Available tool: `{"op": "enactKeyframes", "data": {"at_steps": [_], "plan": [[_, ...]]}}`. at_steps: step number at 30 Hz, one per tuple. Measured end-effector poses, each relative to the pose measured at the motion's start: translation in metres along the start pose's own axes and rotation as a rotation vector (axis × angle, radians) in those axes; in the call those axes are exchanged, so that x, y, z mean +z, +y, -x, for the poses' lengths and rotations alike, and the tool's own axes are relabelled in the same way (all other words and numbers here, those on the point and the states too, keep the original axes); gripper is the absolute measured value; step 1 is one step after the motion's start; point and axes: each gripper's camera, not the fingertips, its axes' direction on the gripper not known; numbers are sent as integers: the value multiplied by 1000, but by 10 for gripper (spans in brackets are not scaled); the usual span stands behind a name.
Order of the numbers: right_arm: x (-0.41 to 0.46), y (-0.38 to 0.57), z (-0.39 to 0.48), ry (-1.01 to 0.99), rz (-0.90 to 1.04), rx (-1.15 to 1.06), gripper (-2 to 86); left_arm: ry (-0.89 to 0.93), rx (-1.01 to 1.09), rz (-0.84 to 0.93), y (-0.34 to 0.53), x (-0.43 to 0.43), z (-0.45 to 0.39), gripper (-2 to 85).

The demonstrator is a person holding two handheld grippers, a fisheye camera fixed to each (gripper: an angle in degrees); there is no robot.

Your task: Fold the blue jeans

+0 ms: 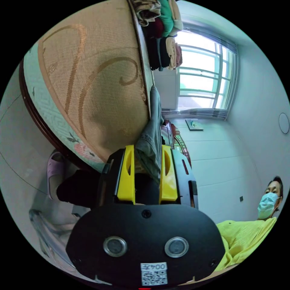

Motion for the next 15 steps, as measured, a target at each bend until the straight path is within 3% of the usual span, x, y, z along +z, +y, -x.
{"op": "enactKeyframes", "data": {"at_steps": [4, 9, 12, 15], "plan": [[1, 2, -2, -2, 1, -1, 48, 26, -2, -22, 11, 8, 4, 112], [2, 3, -4, 4, 2, -2, 47, -89, 152, 29, 44, 13, -20, 40], [4, 4, -6, 1, 2, -2, 48, -182, 168, 110, 65, 22, -10, 31], [5, 5, -8, 1, 0, 0, 50, -205, 153, 82, 94, 22, 2, 27]]}}
